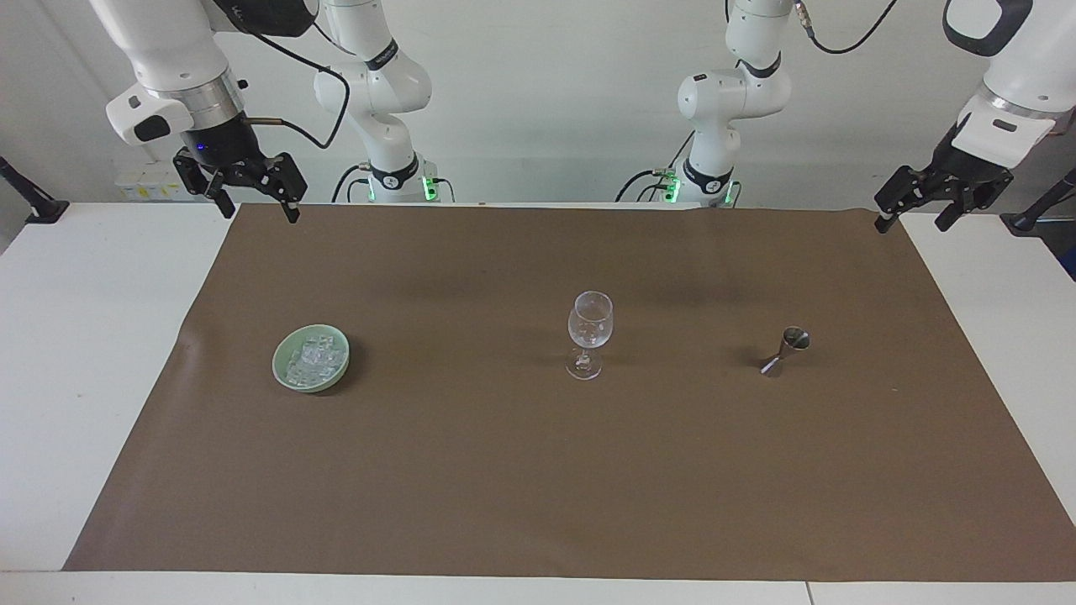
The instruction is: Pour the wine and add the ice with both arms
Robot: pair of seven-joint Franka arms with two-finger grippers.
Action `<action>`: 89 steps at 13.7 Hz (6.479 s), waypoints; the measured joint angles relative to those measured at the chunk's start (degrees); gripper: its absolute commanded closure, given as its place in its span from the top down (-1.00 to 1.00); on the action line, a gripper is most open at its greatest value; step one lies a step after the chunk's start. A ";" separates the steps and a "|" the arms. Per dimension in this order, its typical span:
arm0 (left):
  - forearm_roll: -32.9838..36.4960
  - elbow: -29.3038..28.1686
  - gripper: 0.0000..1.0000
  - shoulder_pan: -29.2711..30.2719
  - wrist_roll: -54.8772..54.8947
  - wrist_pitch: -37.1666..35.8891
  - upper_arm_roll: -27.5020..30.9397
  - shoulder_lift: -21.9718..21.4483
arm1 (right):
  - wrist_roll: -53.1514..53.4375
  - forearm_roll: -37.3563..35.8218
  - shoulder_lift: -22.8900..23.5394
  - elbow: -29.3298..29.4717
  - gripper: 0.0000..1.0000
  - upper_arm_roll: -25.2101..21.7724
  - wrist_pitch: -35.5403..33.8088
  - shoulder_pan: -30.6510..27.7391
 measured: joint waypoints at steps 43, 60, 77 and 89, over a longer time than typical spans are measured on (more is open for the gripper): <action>-59.13 -27.03 1.00 20.33 -52.99 18.03 0.22 15.03 | 0.00 0.00 0.00 0.00 1.00 0.00 0.00 0.00; -101.97 -49.16 1.00 8.67 -40.48 35.65 -1.24 9.04 | 0.00 0.00 0.00 0.00 1.00 0.00 0.00 0.00; -112.47 -49.86 1.00 4.86 -39.74 41.12 -0.82 9.03 | 0.00 0.00 0.00 0.00 1.00 0.00 0.00 0.00; -113.10 -49.56 0.01 4.98 -39.73 41.16 -0.73 9.03 | 0.00 0.00 0.00 0.00 1.00 0.00 0.00 0.00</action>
